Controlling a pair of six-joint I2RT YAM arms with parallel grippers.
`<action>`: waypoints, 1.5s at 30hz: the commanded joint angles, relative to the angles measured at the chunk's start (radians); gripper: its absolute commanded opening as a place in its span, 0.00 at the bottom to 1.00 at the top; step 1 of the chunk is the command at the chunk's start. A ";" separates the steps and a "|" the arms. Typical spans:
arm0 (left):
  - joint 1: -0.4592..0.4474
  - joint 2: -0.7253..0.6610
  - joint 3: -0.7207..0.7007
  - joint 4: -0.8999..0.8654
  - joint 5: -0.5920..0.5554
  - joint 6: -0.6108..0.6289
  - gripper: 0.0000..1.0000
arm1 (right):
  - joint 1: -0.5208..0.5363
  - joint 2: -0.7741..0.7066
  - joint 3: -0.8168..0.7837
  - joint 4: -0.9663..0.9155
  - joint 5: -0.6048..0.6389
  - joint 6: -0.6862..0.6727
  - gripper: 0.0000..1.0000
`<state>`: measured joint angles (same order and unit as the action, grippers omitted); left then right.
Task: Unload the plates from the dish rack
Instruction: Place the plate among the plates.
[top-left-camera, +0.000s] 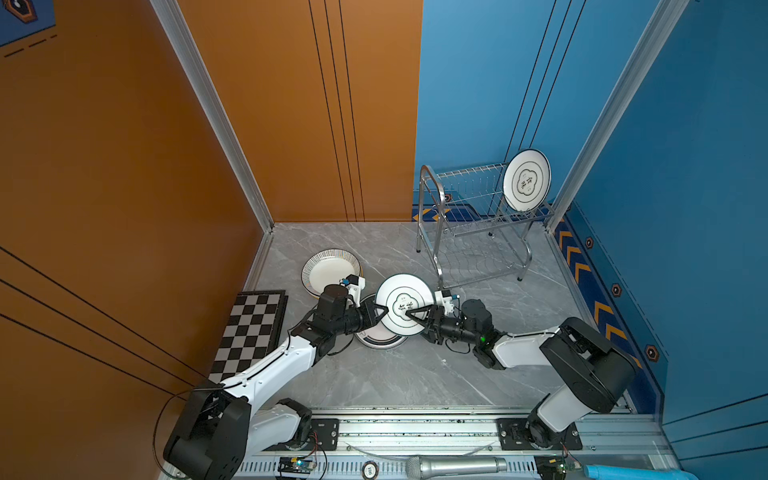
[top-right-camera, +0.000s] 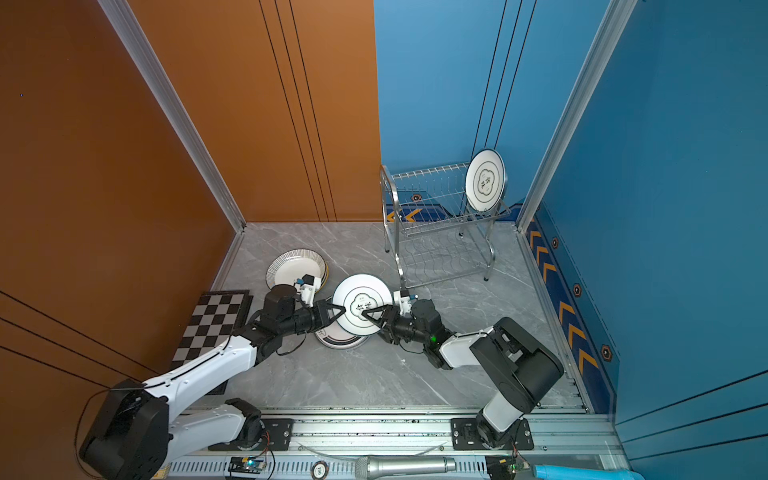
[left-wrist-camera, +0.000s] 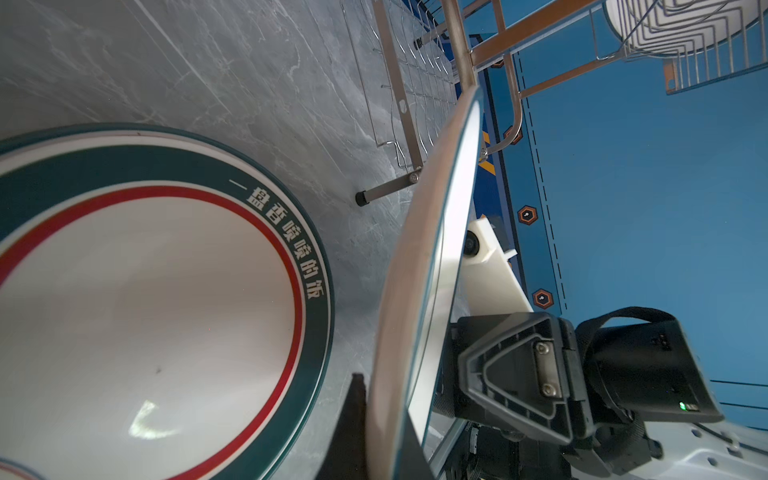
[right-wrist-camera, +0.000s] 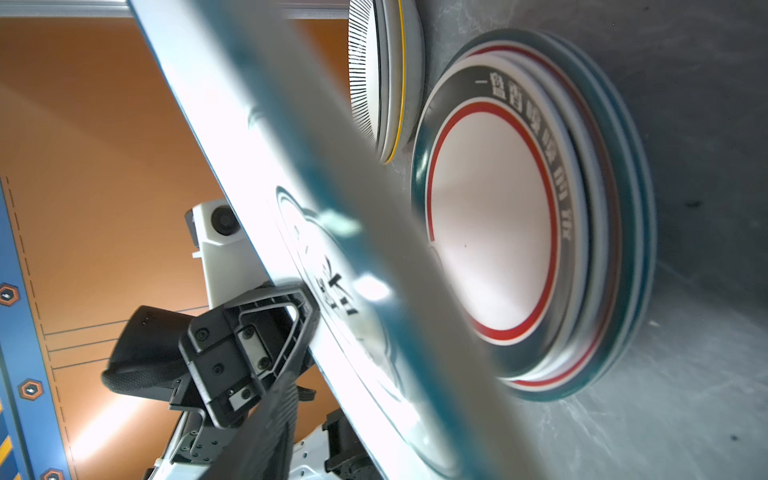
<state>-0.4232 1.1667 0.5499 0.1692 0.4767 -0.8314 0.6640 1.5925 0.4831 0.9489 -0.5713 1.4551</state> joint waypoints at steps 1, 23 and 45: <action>0.017 -0.022 -0.014 -0.058 0.018 0.020 0.00 | -0.001 -0.073 0.037 -0.101 0.027 -0.079 0.73; 0.209 -0.092 -0.051 -0.255 -0.029 -0.005 0.00 | 0.003 -0.553 0.329 -1.523 0.745 -0.659 1.00; 0.207 0.090 -0.046 -0.200 -0.011 -0.029 0.13 | -0.021 -0.569 0.340 -1.561 0.771 -0.698 1.00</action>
<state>-0.2146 1.2316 0.5049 0.0002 0.4652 -0.8658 0.6487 1.0248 0.7959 -0.5774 0.1818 0.7887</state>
